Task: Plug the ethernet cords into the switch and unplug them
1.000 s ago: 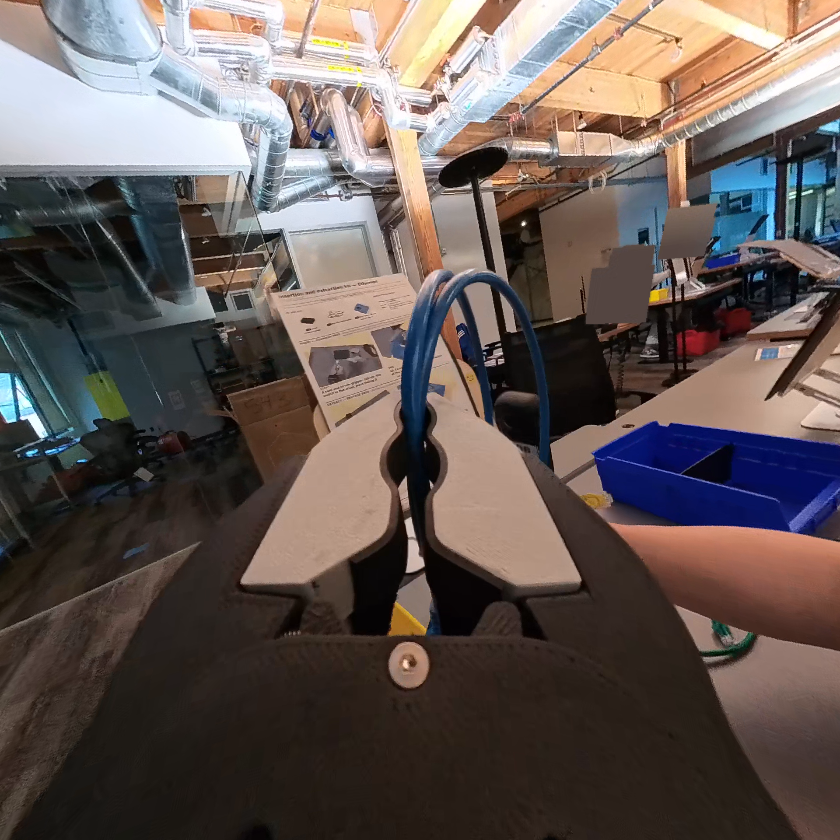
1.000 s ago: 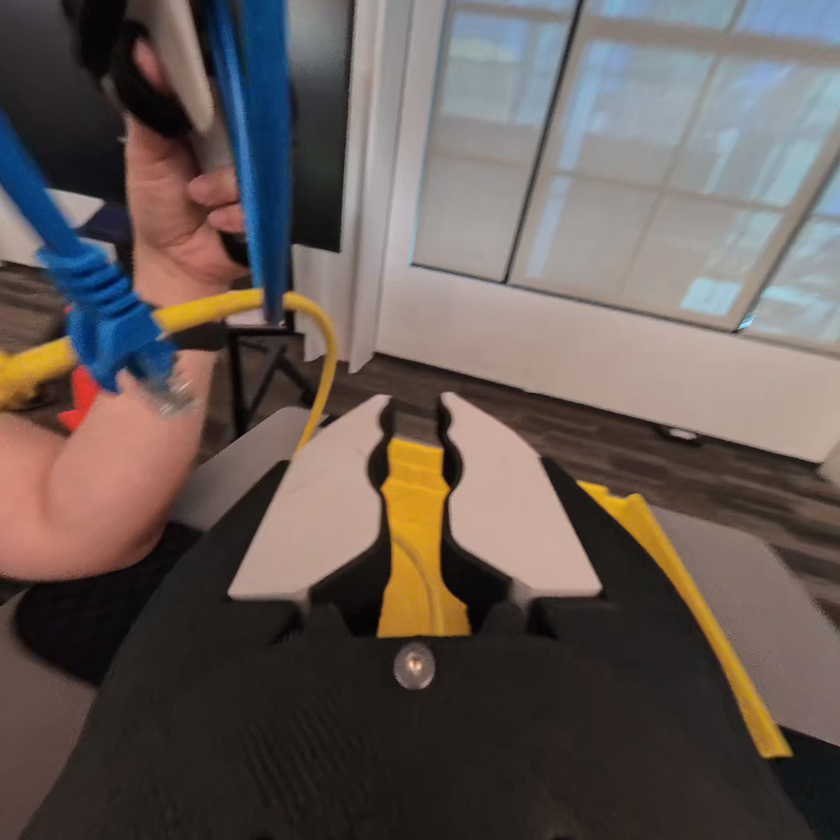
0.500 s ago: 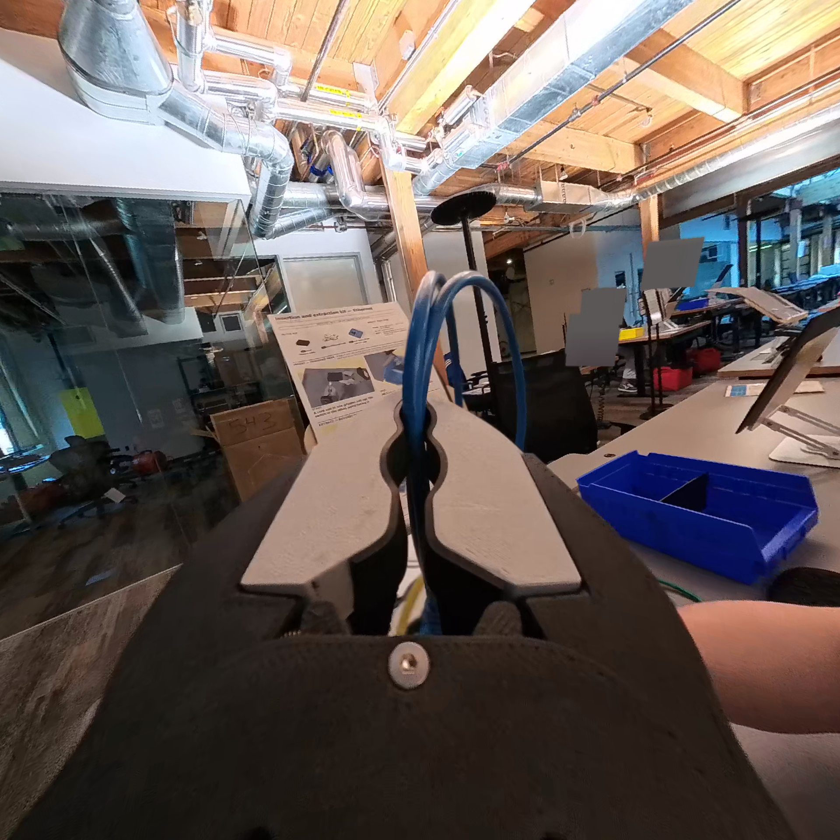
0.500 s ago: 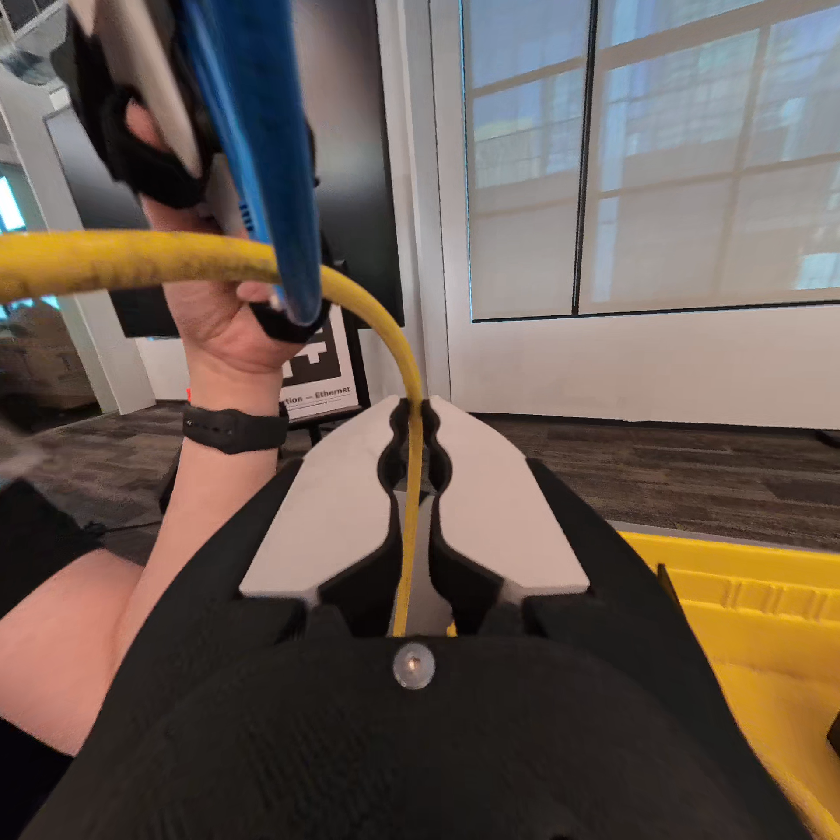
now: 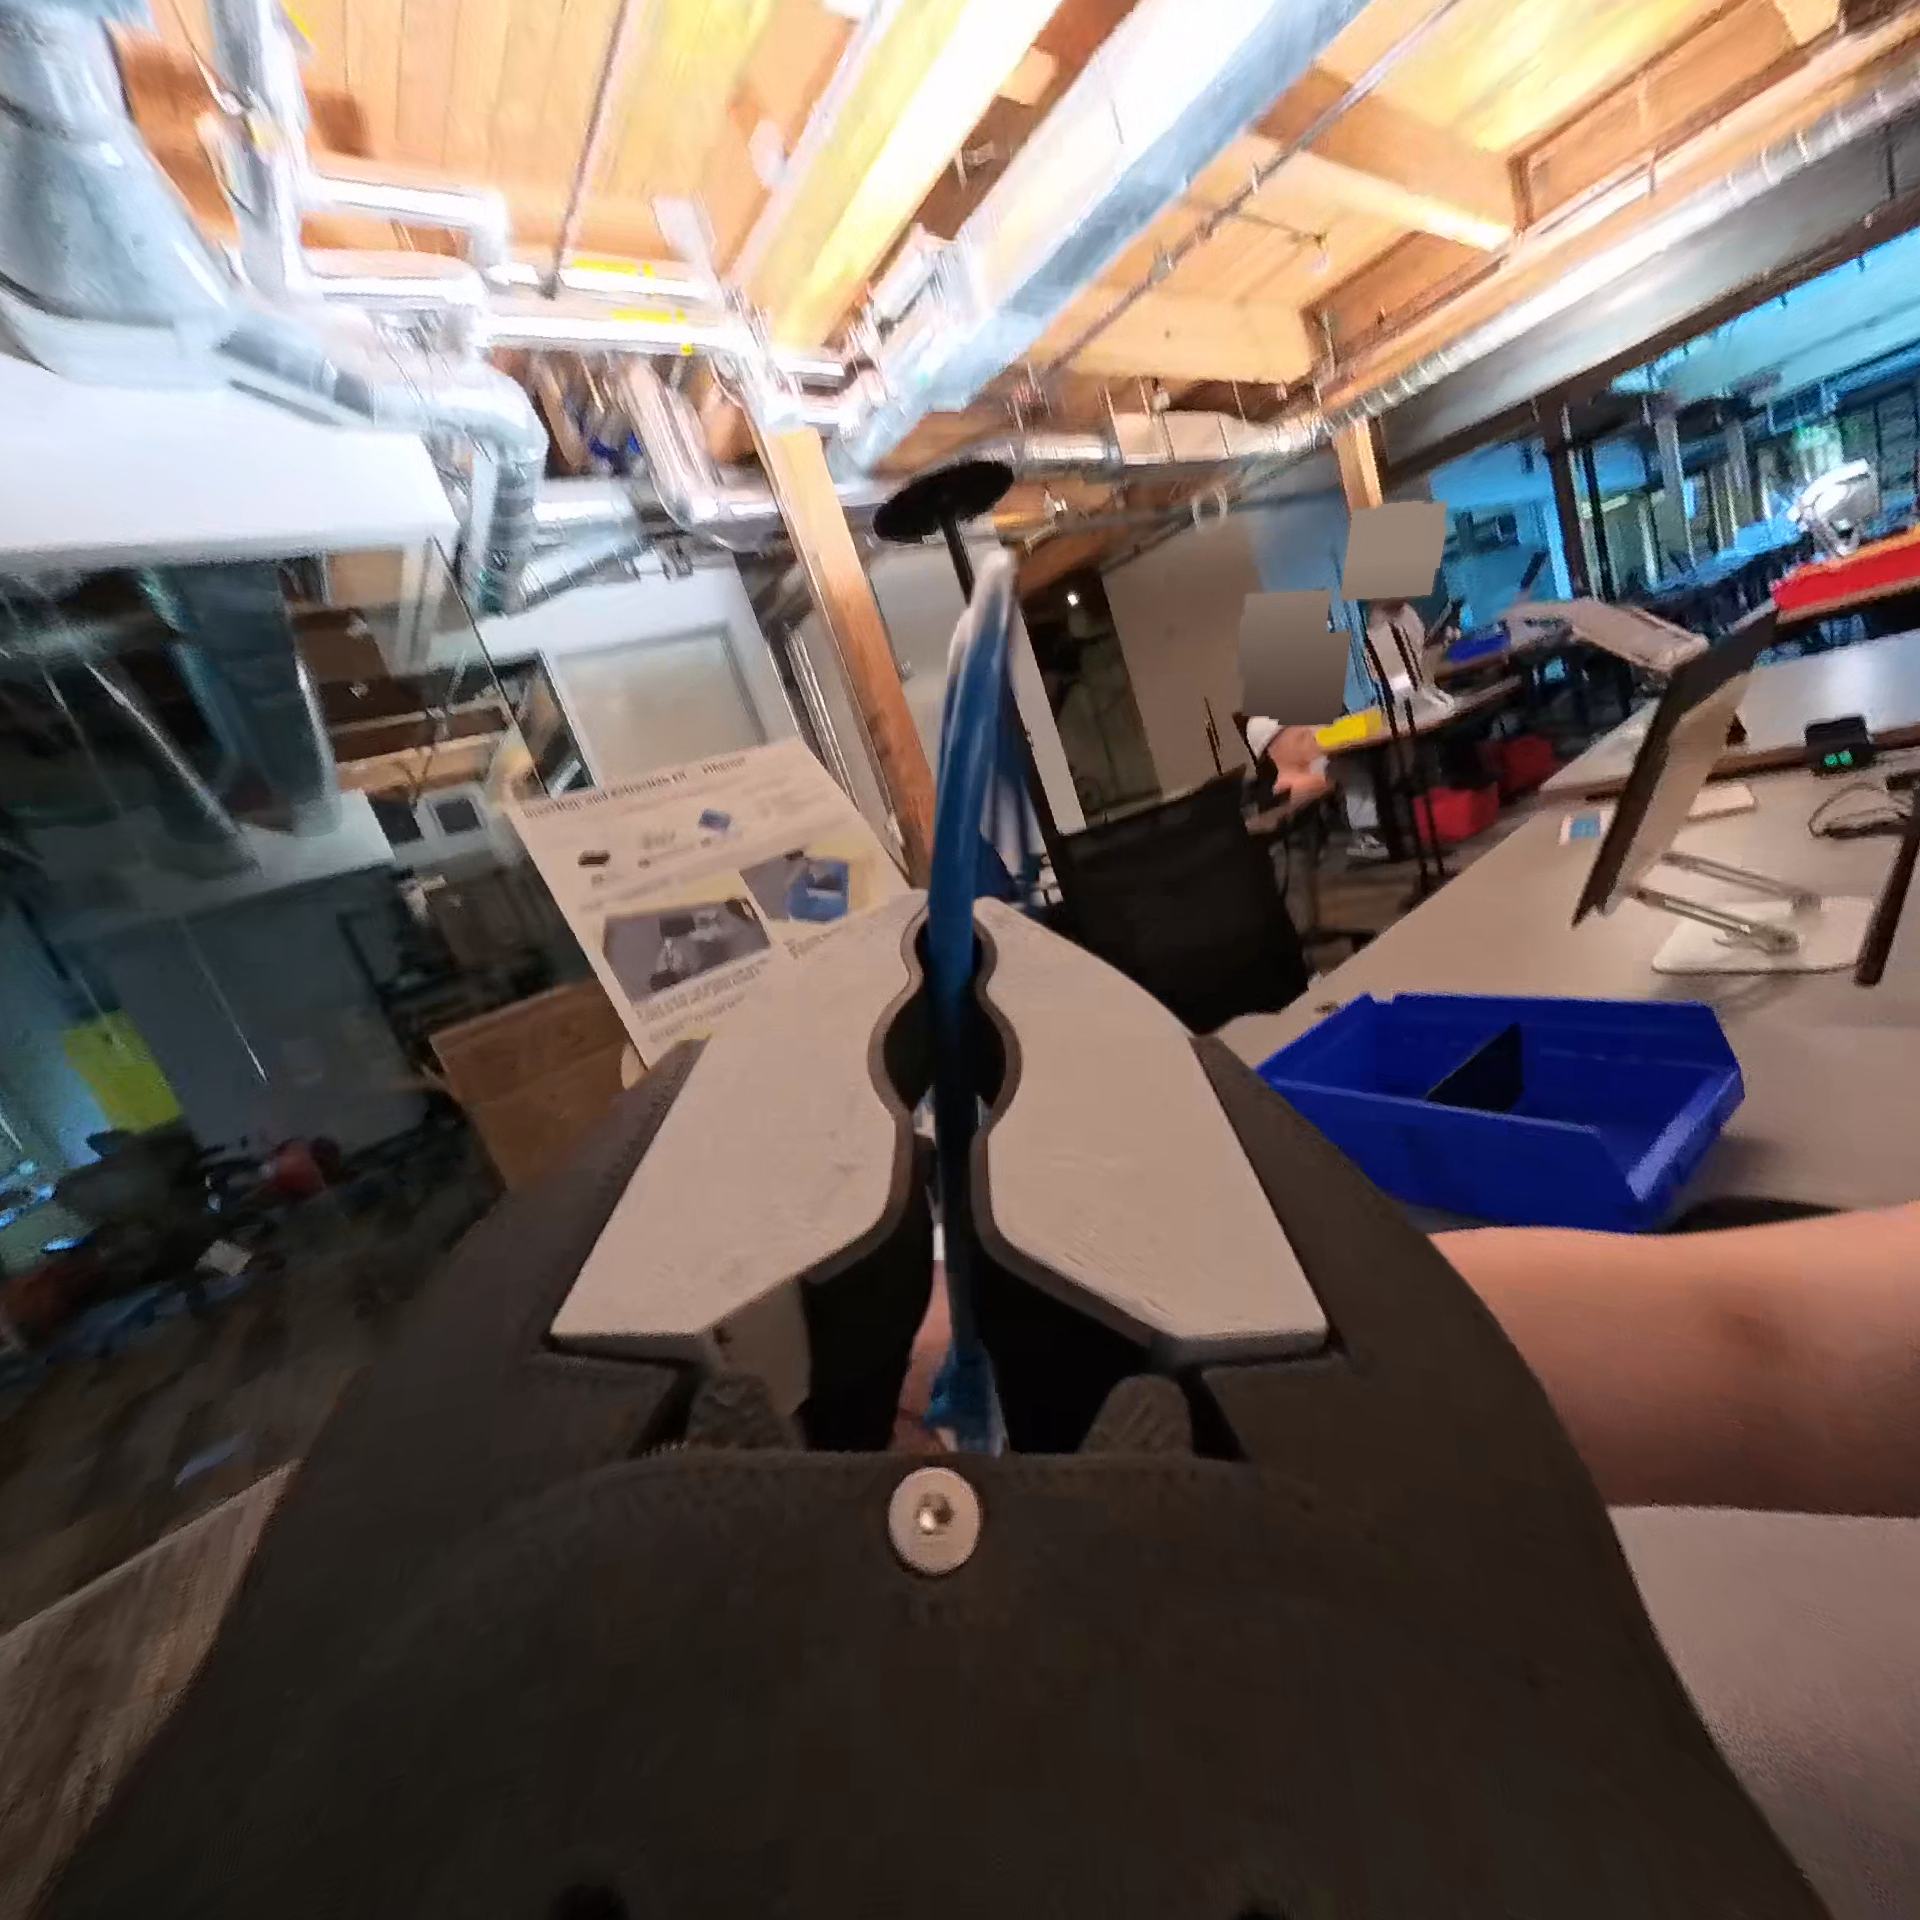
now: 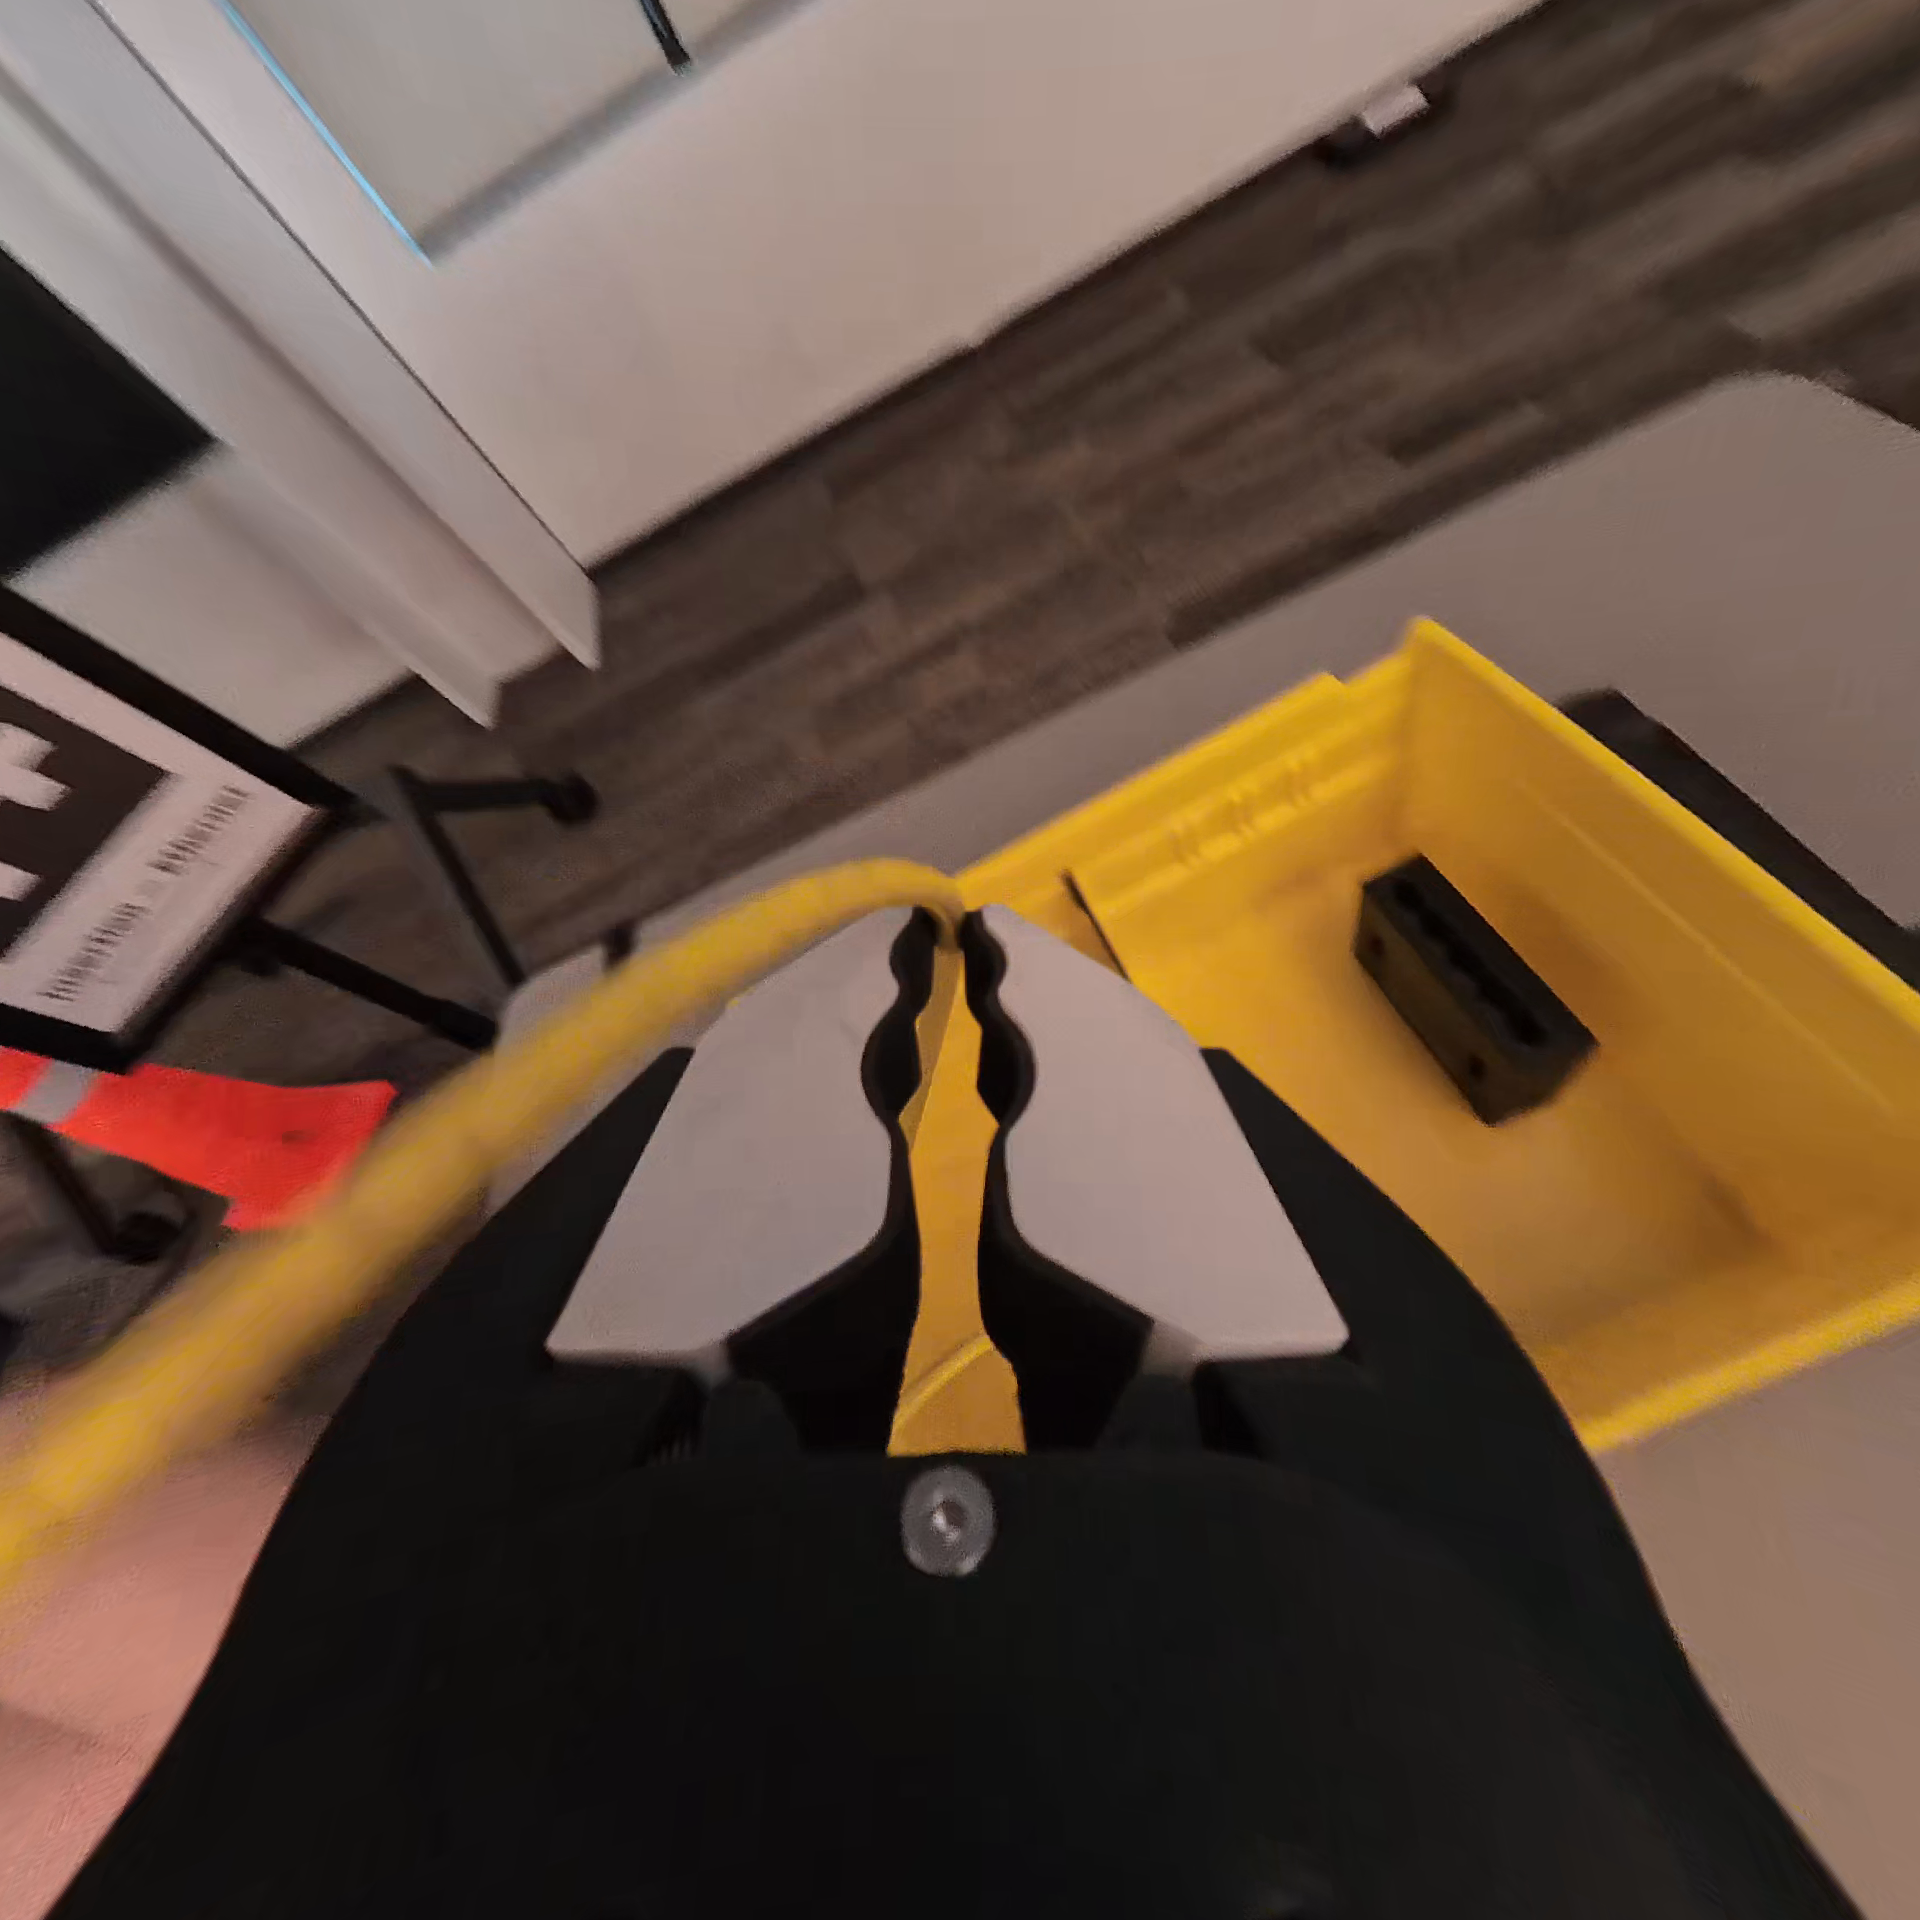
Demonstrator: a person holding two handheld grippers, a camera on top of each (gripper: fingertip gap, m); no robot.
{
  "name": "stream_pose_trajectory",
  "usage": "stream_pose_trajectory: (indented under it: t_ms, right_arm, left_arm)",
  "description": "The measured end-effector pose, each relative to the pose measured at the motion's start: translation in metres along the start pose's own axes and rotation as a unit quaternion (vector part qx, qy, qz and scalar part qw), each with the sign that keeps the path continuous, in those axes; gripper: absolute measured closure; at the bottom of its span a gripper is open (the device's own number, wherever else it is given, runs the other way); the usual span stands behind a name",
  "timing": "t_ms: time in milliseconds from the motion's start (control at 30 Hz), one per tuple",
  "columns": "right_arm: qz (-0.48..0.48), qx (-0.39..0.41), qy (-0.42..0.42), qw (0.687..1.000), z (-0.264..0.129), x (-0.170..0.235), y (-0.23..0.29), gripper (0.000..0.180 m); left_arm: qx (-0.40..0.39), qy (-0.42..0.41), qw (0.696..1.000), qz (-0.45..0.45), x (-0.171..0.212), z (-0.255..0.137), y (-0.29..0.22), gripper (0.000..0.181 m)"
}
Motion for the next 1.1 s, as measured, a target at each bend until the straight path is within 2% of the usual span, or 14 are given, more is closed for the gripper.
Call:
stream_pose_trajectory:
  t_ms: [133, 233, 433, 567, 667, 800, 900, 1033, 1100]
  right_arm:
    - [-0.02, 0.054, 0.026, 0.998, -0.01, 0.008, -0.021, 0.173]
    - [-0.025, 0.037, -0.009, 0.999, -0.039, -0.005, -0.013, 0.173]
    - [-0.126, 0.103, -0.045, 0.986, -0.15, -0.035, 0.01, 0.173]
    - [-0.12, 0.126, -0.018, 0.985, -0.225, -0.019, 0.012, 0.173]
    - [-0.09, 0.129, 0.009, 0.987, -0.261, 0.015, 0.008, 0.173]
    - [-0.015, 0.128, 0.056, 0.99, -0.279, 0.083, -0.022, 0.173]
    - [0.056, 0.097, 0.083, 0.99, -0.275, 0.136, -0.053, 0.173]
    - [0.146, 0.081, 0.155, 0.974, -0.257, 0.212, -0.095, 0.172]
    - [0.169, 0.083, 0.183, 0.965, -0.255, 0.236, -0.108, 0.159]
  left_arm:
    - [-0.038, -0.06, 0.997, -0.001, -0.019, -0.026, 0.004, 0.18]
    - [-0.087, -0.078, 0.993, -0.009, -0.025, -0.052, 0.017, 0.181]
    - [-0.124, -0.1, 0.987, -0.036, -0.029, -0.09, 0.033, 0.18]
    - [-0.115, -0.093, 0.988, -0.048, -0.026, -0.093, 0.036, 0.18]
    - [-0.093, -0.076, 0.991, -0.055, -0.021, -0.085, 0.034, 0.18]
    - [-0.068, -0.052, 0.995, -0.056, -0.017, -0.066, 0.027, 0.18]
    - [-0.045, -0.026, 0.997, -0.058, -0.011, -0.042, 0.017, 0.18]
    - [-0.002, 0.031, 0.998, -0.049, 0.003, 0.001, -0.005, 0.18]
    - [0.012, 0.065, 0.997, -0.043, 0.015, 0.023, -0.015, 0.18]
Point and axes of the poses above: each gripper's, where its closed fingertips meet, z out along the fingers, x out of its underside, y = z × x across the jaws, the point moved 5 cm from there along -z, back along the fingers, and after that the axes turned 6 degrees about -z, right-handed, at the moved point
